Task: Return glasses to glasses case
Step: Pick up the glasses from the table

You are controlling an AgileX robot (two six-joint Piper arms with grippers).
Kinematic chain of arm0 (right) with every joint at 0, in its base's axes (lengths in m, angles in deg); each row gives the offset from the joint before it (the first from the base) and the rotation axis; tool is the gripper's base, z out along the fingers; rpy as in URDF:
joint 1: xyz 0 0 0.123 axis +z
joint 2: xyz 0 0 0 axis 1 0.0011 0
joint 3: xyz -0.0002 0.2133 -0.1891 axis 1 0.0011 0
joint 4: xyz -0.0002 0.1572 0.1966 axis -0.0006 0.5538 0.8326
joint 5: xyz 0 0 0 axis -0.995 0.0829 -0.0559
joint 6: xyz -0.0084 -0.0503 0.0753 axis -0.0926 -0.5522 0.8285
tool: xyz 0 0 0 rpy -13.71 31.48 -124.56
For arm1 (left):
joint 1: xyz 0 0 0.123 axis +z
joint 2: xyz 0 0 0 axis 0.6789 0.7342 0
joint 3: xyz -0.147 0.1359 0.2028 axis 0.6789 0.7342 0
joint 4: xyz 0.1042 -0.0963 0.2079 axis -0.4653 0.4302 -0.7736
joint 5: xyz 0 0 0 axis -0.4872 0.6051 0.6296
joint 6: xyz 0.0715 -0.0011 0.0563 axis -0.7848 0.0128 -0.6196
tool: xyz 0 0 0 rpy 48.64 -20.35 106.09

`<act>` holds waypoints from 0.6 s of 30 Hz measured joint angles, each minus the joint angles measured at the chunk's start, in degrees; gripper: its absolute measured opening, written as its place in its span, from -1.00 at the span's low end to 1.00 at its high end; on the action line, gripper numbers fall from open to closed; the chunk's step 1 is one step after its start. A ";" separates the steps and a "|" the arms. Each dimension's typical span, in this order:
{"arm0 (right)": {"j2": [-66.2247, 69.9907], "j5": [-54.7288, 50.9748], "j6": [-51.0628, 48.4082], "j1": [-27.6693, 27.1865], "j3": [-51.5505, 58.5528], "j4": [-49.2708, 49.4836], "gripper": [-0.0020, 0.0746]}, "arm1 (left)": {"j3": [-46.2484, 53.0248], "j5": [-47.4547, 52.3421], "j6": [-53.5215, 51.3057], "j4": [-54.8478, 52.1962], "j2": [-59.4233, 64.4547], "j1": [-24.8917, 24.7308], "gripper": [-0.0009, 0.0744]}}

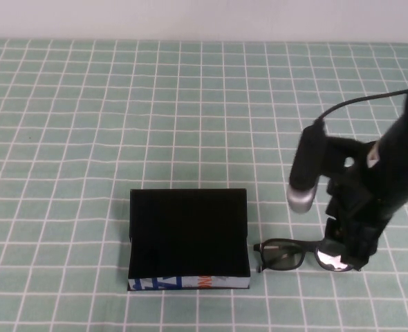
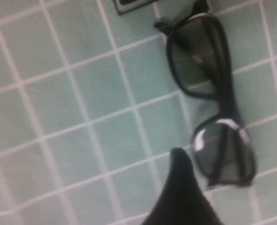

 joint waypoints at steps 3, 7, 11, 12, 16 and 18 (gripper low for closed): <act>1.83 3.35 -2.74 0.29 0.00 -1.45 0.15 | 0.00 0.00 0.00 0.00 0.00 0.00 -0.99; 4.10 7.70 -4.23 0.29 0.00 -1.95 0.13 | 0.00 0.00 0.00 0.00 0.00 0.00 -0.99; 6.91 8.51 -5.30 0.29 0.00 -1.95 0.13 | 0.00 0.00 0.00 0.00 0.00 0.00 -0.99; 7.77 8.75 -5.41 0.29 0.00 -1.95 0.13 | 0.00 0.00 0.00 0.00 0.00 0.00 -0.99; 11.30 10.16 -5.90 0.29 0.00 -2.20 0.13 | 0.00 0.00 0.00 0.00 0.00 0.00 -0.99; 12.75 10.39 -6.38 0.29 0.00 -2.44 0.13 | 0.00 0.00 0.00 0.00 0.00 0.00 -0.99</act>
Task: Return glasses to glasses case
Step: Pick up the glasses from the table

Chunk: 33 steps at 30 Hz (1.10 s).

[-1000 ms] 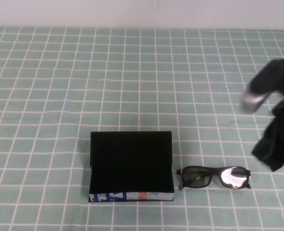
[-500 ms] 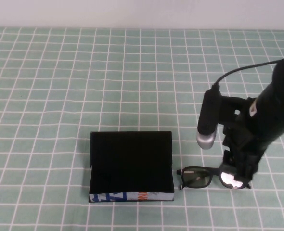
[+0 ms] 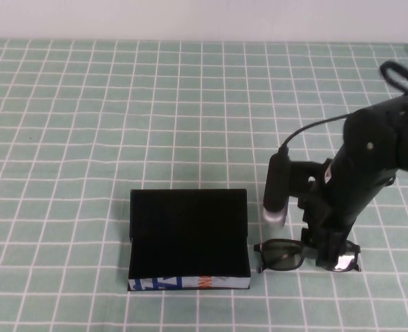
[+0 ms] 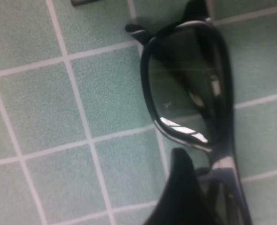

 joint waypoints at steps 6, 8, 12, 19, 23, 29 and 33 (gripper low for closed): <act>3.41 1.23 -0.86 0.00 0.00 -0.05 0.13 | 0.00 0.00 0.00 0.00 0.00 0.00 -0.99; 3.83 1.35 -1.57 0.00 0.00 0.79 0.13 | 0.00 0.00 0.00 0.00 0.00 0.00 -0.99; 4.63 1.78 -3.04 0.53 0.00 3.20 0.13 | 0.00 0.00 0.00 0.00 0.00 0.00 -0.99; 4.85 2.40 -3.76 1.83 0.00 3.37 0.13 | 0.00 0.00 0.00 0.00 0.00 0.00 -0.99; 4.85 2.00 -3.63 1.83 0.00 1.13 0.13 | 0.00 0.00 0.00 0.00 0.00 0.00 -0.99; 4.85 1.94 0.19 1.61 0.00 -3.12 0.13 | 0.00 0.00 0.00 0.00 0.00 0.00 -0.99; 5.10 1.94 0.56 1.62 0.00 -3.12 0.09 | 0.00 0.00 0.00 0.00 0.00 0.00 -0.99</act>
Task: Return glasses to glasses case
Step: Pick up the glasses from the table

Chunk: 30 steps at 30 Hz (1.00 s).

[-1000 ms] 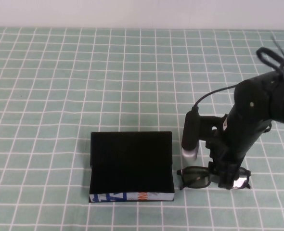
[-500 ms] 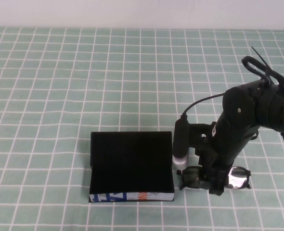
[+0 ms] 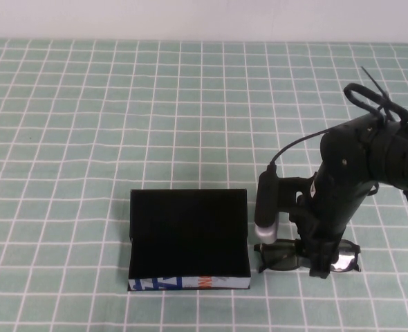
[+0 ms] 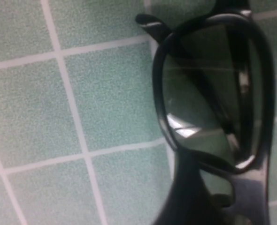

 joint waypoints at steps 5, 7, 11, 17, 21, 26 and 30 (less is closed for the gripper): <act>1.37 0.00 0.21 -0.26 0.00 0.34 -0.27 | 0.00 0.00 0.00 0.00 0.00 0.00 -0.99; 1.69 -0.24 0.21 -0.39 0.00 0.45 -0.51 | 0.00 0.00 0.00 0.00 0.00 0.00 -0.99; 1.67 -1.18 0.21 -0.41 0.00 0.77 -0.74 | 0.00 0.00 0.00 0.00 0.00 0.00 -0.99; 1.67 -1.82 0.21 -0.51 -0.13 0.86 -0.74 | 0.00 0.00 0.00 0.00 0.00 0.00 -0.99; 1.16 -4.02 0.21 -0.51 -0.63 0.86 -0.74 | 0.00 0.00 0.00 0.00 0.00 0.00 -0.99; -2.01 -7.85 -0.01 -0.51 -3.61 1.51 -0.74 | 0.00 0.00 0.00 0.00 0.00 0.00 -0.99; -4.54 -13.02 -2.07 -0.51 -6.78 5.44 -0.75 | 0.00 0.00 0.00 0.00 0.00 0.00 -0.99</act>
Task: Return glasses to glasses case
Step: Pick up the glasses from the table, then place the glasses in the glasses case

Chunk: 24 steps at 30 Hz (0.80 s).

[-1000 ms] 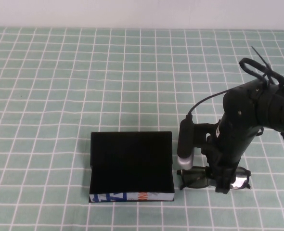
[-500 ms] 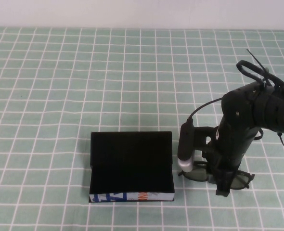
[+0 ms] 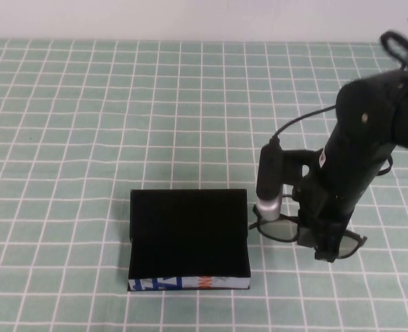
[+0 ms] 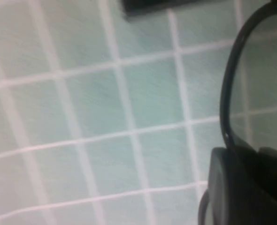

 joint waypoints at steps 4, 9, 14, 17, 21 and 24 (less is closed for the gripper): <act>-0.94 -5.75 -2.00 0.00 -3.18 5.31 -0.75 | 0.00 0.00 0.00 0.00 0.00 0.00 -0.99; -1.46 -6.85 -1.34 0.74 -8.17 8.43 -0.75 | 0.00 0.00 0.00 0.00 0.00 0.00 -0.99; -3.95 -7.19 2.59 2.85 -10.55 9.90 -0.75 | 0.00 -0.11 0.00 0.00 0.00 0.00 -0.99; -6.37 -7.55 4.73 4.03 -10.80 13.42 -0.75 | 0.00 -0.11 0.11 0.00 0.00 0.00 -0.99; -10.13 -7.89 7.76 4.39 -10.91 17.89 -0.75 | 0.00 -0.11 0.11 0.00 0.00 0.00 -0.99; -11.32 -8.12 10.19 4.39 -10.91 20.62 -0.75 | 0.00 -0.11 0.11 0.00 0.00 0.00 -0.99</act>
